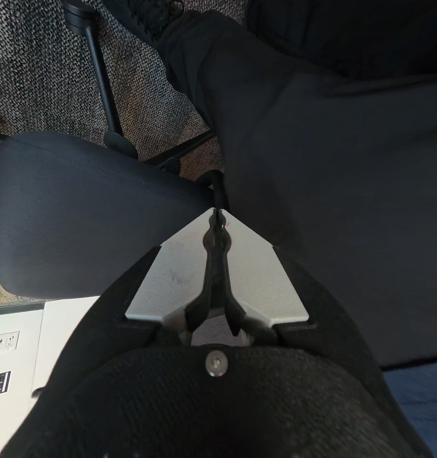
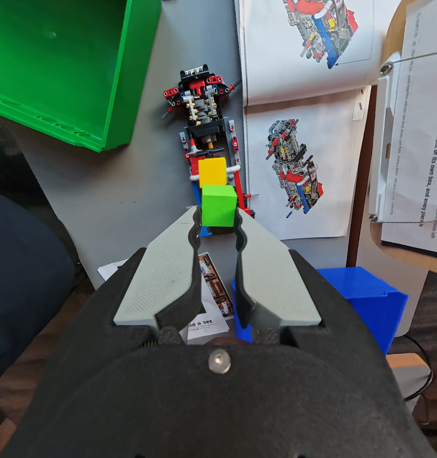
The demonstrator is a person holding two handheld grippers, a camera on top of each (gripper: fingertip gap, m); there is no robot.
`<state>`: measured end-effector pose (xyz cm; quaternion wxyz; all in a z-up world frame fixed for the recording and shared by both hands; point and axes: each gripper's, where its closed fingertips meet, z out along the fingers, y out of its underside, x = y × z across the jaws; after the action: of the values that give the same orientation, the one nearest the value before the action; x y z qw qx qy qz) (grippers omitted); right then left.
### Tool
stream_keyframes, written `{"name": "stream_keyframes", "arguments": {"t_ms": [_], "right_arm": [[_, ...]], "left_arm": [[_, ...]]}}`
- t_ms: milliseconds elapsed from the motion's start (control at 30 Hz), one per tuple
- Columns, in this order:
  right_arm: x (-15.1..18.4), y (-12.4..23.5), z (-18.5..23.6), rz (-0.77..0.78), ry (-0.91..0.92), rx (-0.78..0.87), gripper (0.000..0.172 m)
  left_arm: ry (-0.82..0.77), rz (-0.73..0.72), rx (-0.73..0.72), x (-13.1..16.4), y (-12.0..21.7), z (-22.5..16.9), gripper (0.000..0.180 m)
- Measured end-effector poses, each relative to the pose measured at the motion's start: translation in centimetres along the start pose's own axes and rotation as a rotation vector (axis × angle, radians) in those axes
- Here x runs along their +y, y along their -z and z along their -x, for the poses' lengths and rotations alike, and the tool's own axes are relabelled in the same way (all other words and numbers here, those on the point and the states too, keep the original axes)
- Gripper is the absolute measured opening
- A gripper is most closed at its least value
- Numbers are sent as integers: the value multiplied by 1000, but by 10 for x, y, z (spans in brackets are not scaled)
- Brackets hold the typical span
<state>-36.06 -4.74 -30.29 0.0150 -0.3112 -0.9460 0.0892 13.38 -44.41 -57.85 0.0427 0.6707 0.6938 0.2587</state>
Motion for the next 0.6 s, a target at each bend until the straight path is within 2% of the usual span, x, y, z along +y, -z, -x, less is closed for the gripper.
{"name": "stream_keyframes", "arguments": {"t_ms": [200,600], "right_arm": [[-18,-10,7,83,41,4,24],[-12,-24,9,150,70,22,24]], "left_arm": [[22,-9,13,5,-2,2,0],[45,-6,20,14,-6,4,0]]}}
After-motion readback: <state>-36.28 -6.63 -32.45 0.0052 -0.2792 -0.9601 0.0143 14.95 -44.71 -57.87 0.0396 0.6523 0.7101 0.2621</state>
